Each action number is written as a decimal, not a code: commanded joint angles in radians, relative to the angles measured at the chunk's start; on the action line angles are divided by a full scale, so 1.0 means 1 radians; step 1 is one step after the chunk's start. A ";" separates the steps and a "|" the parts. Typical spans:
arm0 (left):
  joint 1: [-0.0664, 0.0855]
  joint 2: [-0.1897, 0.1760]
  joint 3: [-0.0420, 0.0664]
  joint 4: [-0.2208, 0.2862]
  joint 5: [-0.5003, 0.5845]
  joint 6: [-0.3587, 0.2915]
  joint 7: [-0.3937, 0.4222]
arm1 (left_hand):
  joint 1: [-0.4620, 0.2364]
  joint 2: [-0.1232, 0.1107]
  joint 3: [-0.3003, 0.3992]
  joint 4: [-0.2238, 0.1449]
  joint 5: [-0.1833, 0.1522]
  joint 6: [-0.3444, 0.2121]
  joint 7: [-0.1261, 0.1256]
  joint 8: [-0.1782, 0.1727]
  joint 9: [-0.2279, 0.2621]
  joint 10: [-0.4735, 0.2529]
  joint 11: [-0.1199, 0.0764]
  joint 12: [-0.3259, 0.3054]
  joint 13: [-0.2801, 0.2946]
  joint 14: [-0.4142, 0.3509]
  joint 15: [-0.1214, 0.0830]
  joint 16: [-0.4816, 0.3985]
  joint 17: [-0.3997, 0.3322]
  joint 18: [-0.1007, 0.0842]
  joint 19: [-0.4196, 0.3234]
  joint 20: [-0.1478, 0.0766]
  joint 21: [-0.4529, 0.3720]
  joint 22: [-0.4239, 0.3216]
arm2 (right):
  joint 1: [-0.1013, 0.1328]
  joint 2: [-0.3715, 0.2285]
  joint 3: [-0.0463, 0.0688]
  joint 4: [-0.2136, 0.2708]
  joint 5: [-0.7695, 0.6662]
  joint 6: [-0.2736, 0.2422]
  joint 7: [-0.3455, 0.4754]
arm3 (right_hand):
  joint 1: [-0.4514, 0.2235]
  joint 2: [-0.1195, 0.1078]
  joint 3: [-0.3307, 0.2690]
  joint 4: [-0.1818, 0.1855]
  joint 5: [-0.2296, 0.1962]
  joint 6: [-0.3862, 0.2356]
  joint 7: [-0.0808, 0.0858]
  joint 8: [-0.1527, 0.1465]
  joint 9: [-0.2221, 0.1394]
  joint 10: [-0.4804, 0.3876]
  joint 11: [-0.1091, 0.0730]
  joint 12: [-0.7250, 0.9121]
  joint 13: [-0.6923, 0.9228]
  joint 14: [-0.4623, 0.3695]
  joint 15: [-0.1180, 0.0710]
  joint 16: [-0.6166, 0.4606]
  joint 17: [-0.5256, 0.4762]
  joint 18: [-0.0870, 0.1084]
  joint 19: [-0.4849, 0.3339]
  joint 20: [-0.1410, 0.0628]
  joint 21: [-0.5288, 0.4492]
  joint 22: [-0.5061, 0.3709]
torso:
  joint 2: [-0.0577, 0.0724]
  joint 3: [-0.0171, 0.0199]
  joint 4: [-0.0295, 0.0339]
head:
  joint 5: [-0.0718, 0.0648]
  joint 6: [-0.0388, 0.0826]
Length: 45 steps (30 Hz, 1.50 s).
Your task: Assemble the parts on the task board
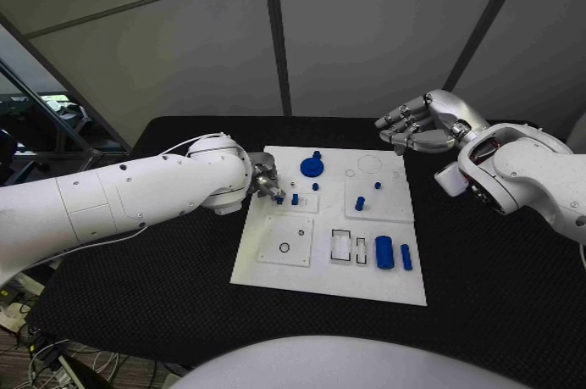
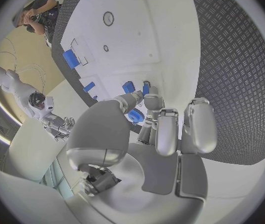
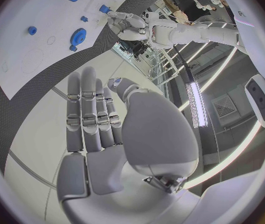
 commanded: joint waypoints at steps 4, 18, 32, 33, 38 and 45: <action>-0.004 -0.004 -0.003 0.001 -0.027 0.059 -0.015 | -0.003 0.002 0.105 -0.095 0.006 -0.002 -0.007 0.009 0.004 0.003 -0.004 -0.001 -0.001 0.057 -0.008 0.003 0.078 0.001 0.006 0.000 0.006 0.071 | 0.002 -0.001 0.001 0.000 -0.001 0.008 0.005 | -0.009 0.003 0.001 -0.006 -0.004 0.000 0.006 -0.006 0.000 0.008 -0.001 -0.006 -0.004 0.006 -0.001 -0.007 0.002 0.011 0.004 -0.001 -0.003 0.002 | 0.000 -0.0005 -0.0007 | 0.002 -0.001; -0.004 -0.005 -0.003 0.007 -0.031 0.068 -0.015 | -0.006 -0.002 0.114 -0.102 0.009 -0.003 -0.007 0.015 0.008 0.004 -0.005 0.000 0.000 0.057 -0.009 0.004 0.079 0.001 0.007 -0.001 0.006 0.072 | 0.002 0.001 0.001 -0.001 -0.001 0.010 0.005 | -0.009 0.003 0.001 -0.006 -0.004 0.000 0.006 -0.006 0.000 0.008 -0.001 -0.006 -0.004 0.006 -0.001 -0.007 0.002 0.011 0.004 -0.001 -0.003 0.002 | 0.000 -0.0003 -0.0010 | 0.002 -0.002; -0.004 0.009 -0.003 -0.007 -0.031 0.078 -0.014 | -0.009 -0.004 0.116 -0.102 0.009 -0.003 -0.007 0.017 0.009 0.006 -0.005 0.001 0.003 0.058 -0.009 0.005 0.080 0.000 0.008 -0.001 0.008 0.073 | 0.002 0.000 0.001 0.001 -0.001 0.010 0.005 | -0.009 0.003 0.001 -0.006 -0.004 0.000 0.006 -0.006 0.000 0.008 -0.001 -0.006 -0.004 0.006 -0.001 -0.007 0.002 0.011 0.004 -0.001 -0.003 0.002 | 0.001 0.0000 -0.0013 | -0.001 -0.002; -0.004 0.011 -0.003 -0.010 -0.031 0.082 -0.014 | -0.010 -0.005 0.117 -0.102 0.009 -0.002 -0.007 0.018 0.009 0.006 -0.005 0.001 0.003 0.058 -0.009 0.005 0.080 0.000 0.008 -0.001 0.008 0.074 | 0.002 0.000 0.001 0.001 -0.001 0.010 0.005 | -0.009 0.003 0.001 -0.006 -0.004 0.000 0.006 -0.006 0.000 0.008 -0.001 -0.006 -0.004 0.006 -0.001 -0.007 0.002 0.011 0.004 -0.001 -0.003 0.002 | 0.001 0.0004 -0.0015 | -0.002 -0.002; -0.004 0.019 -0.003 -0.021 -0.031 0.113 -0.015 | -0.022 -0.007 0.117 -0.099 0.007 0.000 -0.009 0.024 0.012 0.009 -0.005 0.003 0.004 0.058 -0.009 0.004 0.080 0.000 0.009 -0.001 0.008 0.075 | 0.002 -0.001 0.001 0.001 -0.001 0.009 0.005 | -0.009 0.003 0.001 -0.006 -0.004 0.000 0.006 -0.006 0.000 0.008 -0.001 -0.006 -0.004 0.006 -0.001 -0.007 0.002 0.011 0.004 -0.001 -0.003 0.002 | 0.001 -0.0001 -0.0009 | -0.004 -0.004; -0.004 0.027 -0.003 -0.032 -0.031 0.132 -0.016 | -0.031 -0.005 0.116 -0.094 0.004 0.002 -0.010 0.027 0.013 0.011 -0.006 0.003 0.003 0.058 -0.010 0.004 0.079 0.000 0.009 -0.001 0.008 0.075 | 0.002 -0.001 0.001 0.002 -0.001 0.009 0.005 | -0.009 0.003 0.001 -0.006 -0.004 0.000 0.006 -0.006 0.000 0.008 -0.001 -0.006 -0.004 0.006 -0.001 -0.007 0.002 0.011 0.004 -0.001 -0.003 0.002 | 0.001 0.0002 -0.0009 | -0.005 -0.004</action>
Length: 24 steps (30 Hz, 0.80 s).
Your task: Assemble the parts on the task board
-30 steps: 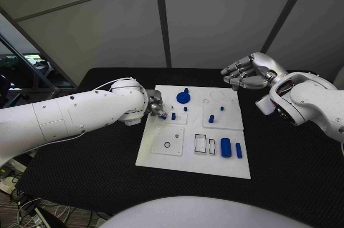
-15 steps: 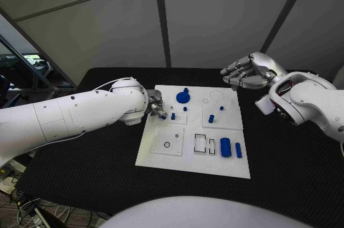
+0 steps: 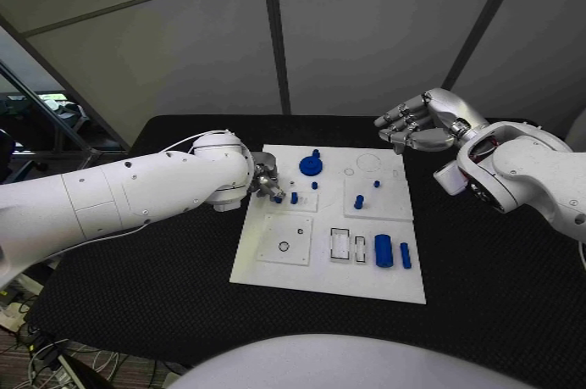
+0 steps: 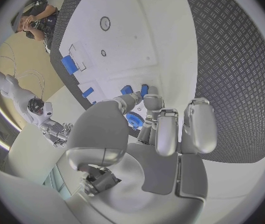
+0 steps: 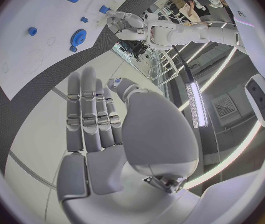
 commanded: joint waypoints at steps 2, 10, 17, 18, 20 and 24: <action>-0.006 0.004 -0.006 -0.005 -0.004 0.065 -0.014 | -0.003 0.005 0.108 -0.102 0.002 -0.001 -0.008 0.003 0.000 0.006 -0.004 0.003 0.001 0.055 -0.007 0.004 0.079 0.000 0.009 -0.002 0.004 0.075 | 0.002 -0.001 0.001 0.002 -0.001 0.005 0.005 | -0.009 0.003 0.001 -0.006 -0.004 0.000 0.006 -0.006 0.000 0.008 -0.001 -0.006 -0.001 0.006 -0.001 -0.003 0.001 0.011 0.004 -0.001 -0.003 0.001 | 0.000 0.0000 0.0001 | -0.002 0.000; -0.006 0.006 -0.006 -0.009 -0.004 0.065 -0.014 | -0.014 0.001 0.103 -0.098 -0.001 0.002 -0.010 0.008 0.002 0.007 -0.006 0.003 0.000 0.055 -0.009 0.004 0.080 0.000 0.010 -0.002 0.004 0.076 | 0.002 -0.001 0.001 0.002 -0.001 0.005 0.005 | -0.009 0.003 0.001 -0.006 -0.004 0.000 0.006 -0.006 0.000 0.008 -0.001 -0.006 -0.001 0.006 -0.001 -0.003 0.001 0.011 0.004 -0.001 -0.003 0.001 | -0.001 0.0000 0.0015 | -0.003 -0.001; -0.006 0.004 -0.006 -0.013 -0.009 0.044 -0.013 | -0.095 -0.033 0.038 -0.051 -0.005 0.014 -0.019 0.015 0.000 0.005 -0.012 -0.001 -0.009 0.056 -0.013 0.006 0.083 -0.001 0.012 -0.006 0.005 0.080 | 0.002 -0.001 0.001 0.001 -0.001 0.004 0.006 | -0.010 0.003 0.001 -0.006 -0.003 0.000 0.006 -0.006 0.000 0.009 -0.001 -0.007 -0.002 0.007 -0.001 -0.005 0.002 0.011 0.004 0.000 -0.003 0.001 | -0.001 0.0000 0.0007 | -0.004 0.000; -0.006 0.004 -0.006 -0.014 -0.011 0.040 -0.013 | -0.111 -0.038 0.023 -0.040 -0.006 0.017 -0.020 0.015 -0.002 0.006 -0.012 0.000 -0.008 0.057 -0.013 0.007 0.084 -0.002 0.013 -0.006 0.006 0.081 | 0.002 -0.001 0.001 0.001 -0.001 0.004 0.006 | -0.010 0.003 0.001 -0.006 -0.003 0.000 0.006 -0.006 0.000 0.009 -0.001 -0.007 -0.002 0.007 -0.001 -0.005 0.002 0.011 0.004 0.000 -0.003 0.001 | -0.001 0.0001 0.0007 | -0.004 0.000; -0.006 0.004 -0.006 -0.015 -0.014 0.032 -0.013 | -0.138 -0.047 -0.006 -0.020 -0.007 0.023 -0.019 0.016 -0.004 0.007 -0.012 0.002 -0.007 0.058 -0.014 0.008 0.086 -0.002 0.015 -0.007 0.008 0.084 | 0.002 -0.002 0.001 0.002 -0.001 0.004 0.006 | -0.010 0.003 0.001 -0.006 -0.003 0.000 0.006 -0.006 0.000 0.009 -0.001 -0.007 -0.002 0.007 -0.001 -0.005 0.002 0.011 0.004 0.000 -0.003 0.001 | 0.000 0.0002 0.0007 | -0.004 0.000; -0.006 0.004 -0.006 -0.017 -0.017 0.017 -0.013 | -0.173 -0.056 -0.063 0.012 -0.007 0.032 -0.021 0.018 -0.008 0.011 -0.014 0.010 0.000 0.059 -0.015 0.010 0.088 -0.004 0.019 -0.008 0.012 0.089 | 0.002 -0.002 0.001 0.001 -0.001 0.004 0.006 | -0.010 0.003 0.001 -0.006 -0.003 0.000 0.006 -0.006 0.000 0.009 -0.001 -0.007 -0.002 0.007 -0.001 -0.005 0.002 0.011 0.004 0.000 -0.003 0.001 | 0.000 -0.0002 0.0006 | -0.005 0.001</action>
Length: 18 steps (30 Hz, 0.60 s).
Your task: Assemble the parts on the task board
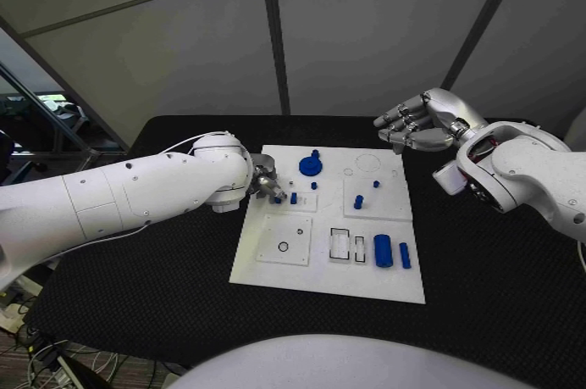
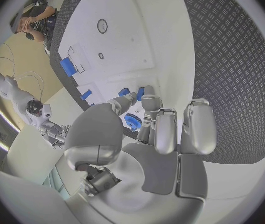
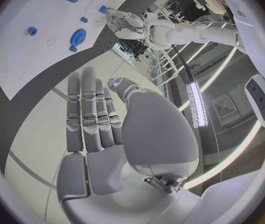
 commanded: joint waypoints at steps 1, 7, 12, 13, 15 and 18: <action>-0.003 -0.001 -0.003 -0.003 -0.013 0.000 -0.013 | -0.022 -0.005 -0.031 0.017 -0.005 0.011 0.002 0.000 -0.002 -0.002 0.000 0.007 0.004 0.061 -0.006 0.006 0.088 -0.004 0.010 0.001 0.008 0.090 | 0.002 -0.001 0.001 0.001 -0.001 0.004 0.006 | -0.010 0.003 0.001 -0.006 -0.003 0.000 0.006 -0.006 0.000 0.009 -0.001 -0.007 -0.001 0.007 -0.001 -0.005 0.001 0.011 0.004 0.000 -0.003 0.001 | 0.000 -0.0002 -0.0002 | -0.001 0.000; -0.003 0.000 -0.003 -0.004 -0.015 -0.016 -0.012 | -0.036 -0.002 -0.090 0.044 -0.003 0.017 0.000 0.006 -0.004 0.002 -0.002 0.015 0.011 0.062 -0.008 0.007 0.089 -0.005 0.014 -0.001 0.012 0.096 | 0.002 -0.001 0.001 0.001 -0.001 0.004 0.006 | -0.010 0.003 0.001 -0.006 -0.003 0.000 0.006 -0.006 0.000 0.009 -0.001 -0.007 -0.001 0.007 -0.001 -0.005 0.001 0.011 0.004 0.000 -0.003 0.001 | 0.000 0.0001 0.0000 | -0.001 0.000; -0.003 0.000 -0.003 -0.006 -0.015 -0.029 -0.012 | -0.038 0.003 -0.124 0.060 -0.003 0.018 -0.002 0.010 -0.005 0.003 -0.003 0.019 0.015 0.062 -0.009 0.007 0.090 -0.006 0.016 -0.002 0.013 0.097 | 0.002 -0.001 0.001 0.001 -0.001 0.003 0.007 | -0.011 0.003 0.001 -0.006 -0.003 0.000 0.006 -0.006 0.000 0.008 0.000 -0.007 -0.001 0.007 -0.001 -0.006 0.001 0.011 0.004 0.000 -0.003 0.001 | 0.000 0.0000 0.0001 | -0.002 0.001; -0.003 0.001 -0.003 -0.006 -0.015 -0.034 -0.012 | -0.038 0.003 -0.130 0.062 -0.003 0.018 -0.002 0.010 -0.005 0.003 -0.003 0.019 0.015 0.062 -0.009 0.007 0.089 -0.006 0.016 -0.002 0.013 0.098 | 0.002 -0.001 0.001 0.001 -0.001 0.003 0.007 | -0.011 0.003 0.001 -0.006 -0.003 0.000 0.006 -0.006 0.000 0.008 0.000 -0.007 -0.001 0.007 -0.001 -0.006 0.001 0.011 0.004 0.000 -0.003 0.001 | 0.000 0.0001 0.0000 | -0.002 0.001; -0.003 0.001 -0.003 -0.006 -0.015 -0.042 -0.012 | -0.043 0.005 -0.149 0.074 -0.003 0.018 -0.002 0.012 -0.006 0.003 -0.003 0.019 0.015 0.062 -0.009 0.007 0.090 -0.006 0.017 -0.003 0.013 0.098 | 0.002 -0.002 0.001 0.001 -0.001 0.003 0.007 | -0.011 0.003 0.001 -0.006 -0.003 0.000 0.006 -0.006 0.000 0.008 0.000 -0.007 -0.001 0.007 -0.001 -0.006 0.001 0.011 0.004 0.000 -0.003 0.001 | 0.001 -0.0001 0.0001 | -0.002 0.001; -0.003 -0.001 -0.003 -0.004 -0.015 -0.057 -0.011 | -0.046 0.007 -0.172 0.087 -0.003 0.018 -0.002 0.013 -0.007 0.003 -0.003 0.020 0.015 0.062 -0.009 0.007 0.090 -0.006 0.017 -0.003 0.012 0.099 | 0.002 -0.002 0.001 0.001 -0.001 0.003 0.007 | -0.012 0.002 0.001 -0.006 -0.003 -0.001 0.006 -0.007 0.000 0.008 0.000 -0.007 -0.001 0.006 -0.001 -0.006 0.001 0.011 0.004 0.000 -0.003 0.001 | 0.001 -0.0003 0.0002 | -0.003 0.001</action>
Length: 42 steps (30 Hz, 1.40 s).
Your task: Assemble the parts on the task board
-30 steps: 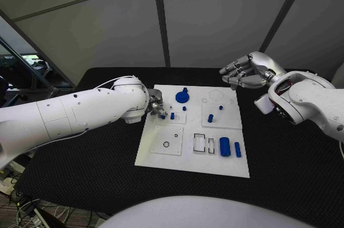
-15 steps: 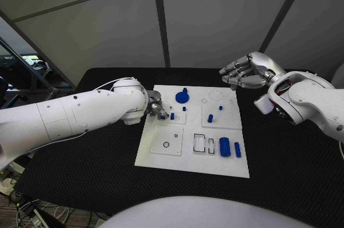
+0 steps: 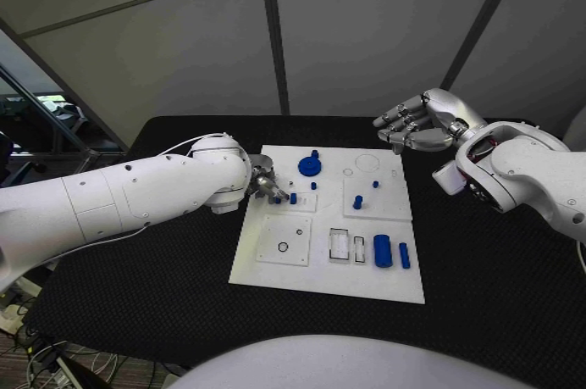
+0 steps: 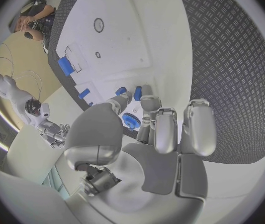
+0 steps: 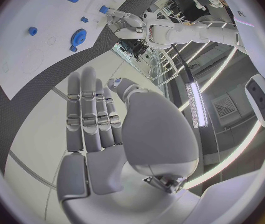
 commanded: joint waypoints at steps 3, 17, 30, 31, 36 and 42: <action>0.000 -0.003 0.001 0.006 -0.011 -0.056 -0.008 | -0.013 0.001 -0.041 0.021 -0.002 0.007 -0.001 0.006 -0.003 0.001 -0.003 0.004 -0.001 0.062 -0.010 0.007 0.090 -0.005 0.008 -0.002 0.001 0.097 | 0.002 -0.002 0.001 0.002 -0.001 0.003 0.007 | -0.012 0.002 0.001 -0.006 -0.003 -0.001 0.006 -0.007 0.000 0.008 0.000 -0.007 -0.002 0.006 0.000 -0.006 0.001 0.011 0.004 0.000 -0.003 0.001 | 0.000 -0.0008 -0.0002 | -0.001 0.001; -0.001 -0.017 0.037 0.018 0.026 -0.167 0.002 | 0.023 0.009 -0.143 0.130 0.003 -0.038 0.013 0.005 -0.012 -0.065 0.009 -0.058 -0.088 0.051 0.001 -0.012 0.064 0.010 -0.023 0.005 -0.071 0.055 | 0.002 -0.001 0.001 -0.001 -0.001 0.004 0.009 | -0.012 0.002 0.001 -0.006 -0.003 -0.001 0.006 -0.007 0.000 0.008 0.000 -0.007 -0.002 0.006 0.000 -0.006 0.001 0.011 0.004 0.000 -0.003 0.001 | 0.000 -0.0002 -0.0007 | -0.003 0.002; 0.000 0.005 0.041 -0.005 0.036 -0.339 0.302 | 0.356 -0.006 -0.097 0.039 0.012 -0.227 0.117 -0.090 -0.126 -0.420 0.113 -0.285 -0.306 -0.362 0.096 -0.534 -0.549 0.113 -0.397 0.087 -0.761 -0.385 | 0.002 0.000 0.001 -0.001 -0.001 0.003 0.007 | -0.012 0.002 0.001 -0.006 -0.003 -0.001 0.006 -0.007 0.000 0.008 0.000 -0.007 -0.002 0.006 0.000 -0.006 0.001 0.011 0.004 0.000 -0.003 0.001 | 0.001 0.0013 -0.0016 | -0.015 0.012; 0.000 0.012 0.038 -0.009 0.022 -0.355 0.351 | 0.412 -0.016 -0.070 0.011 0.009 -0.223 0.122 -0.108 -0.151 -0.437 0.114 -0.315 -0.333 -0.377 0.097 -0.544 -0.559 0.112 -0.404 0.095 -0.777 -0.396 | 0.002 0.000 0.001 -0.001 -0.001 0.003 0.007 | -0.012 0.002 0.001 -0.006 -0.003 -0.001 0.006 -0.007 0.000 0.008 0.000 -0.007 -0.002 0.006 0.000 -0.006 0.001 0.011 0.004 0.000 -0.003 0.001 | 0.001 0.0008 -0.0013 | -0.016 0.012; 0.000 0.039 0.020 -0.024 -0.085 -0.389 0.512 | 0.507 -0.065 -0.019 -0.042 0.007 -0.153 0.115 -0.181 -0.256 -0.425 0.117 -0.406 -0.438 -0.392 0.103 -0.544 -0.588 0.121 -0.400 0.097 -0.797 -0.410 | 0.002 0.003 0.001 -0.002 -0.001 0.003 0.007 | -0.012 0.002 0.001 -0.006 -0.003 -0.001 0.006 -0.007 0.000 0.008 0.000 -0.007 -0.002 0.006 0.000 -0.006 0.001 0.011 0.004 0.000 -0.003 0.001 | 0.001 -0.0001 -0.0017 | -0.018 0.017; 0.001 0.075 -0.008 -0.060 -0.228 -0.354 0.578 | 0.500 -0.106 -0.072 -0.041 0.001 -0.087 0.098 -0.274 -0.360 -0.401 0.115 -0.500 -0.547 -0.314 0.102 -0.449 -0.566 0.121 -0.350 0.097 -0.771 -0.393 | 0.002 0.007 0.001 -0.003 -0.001 0.004 0.008 | -0.013 0.003 0.002 -0.006 -0.003 -0.001 0.006 -0.007 0.000 0.008 0.000 -0.008 -0.002 0.006 0.000 -0.007 0.002 0.011 0.003 0.000 -0.004 0.001 | 0.001 -0.0003 -0.0009 | -0.021 0.023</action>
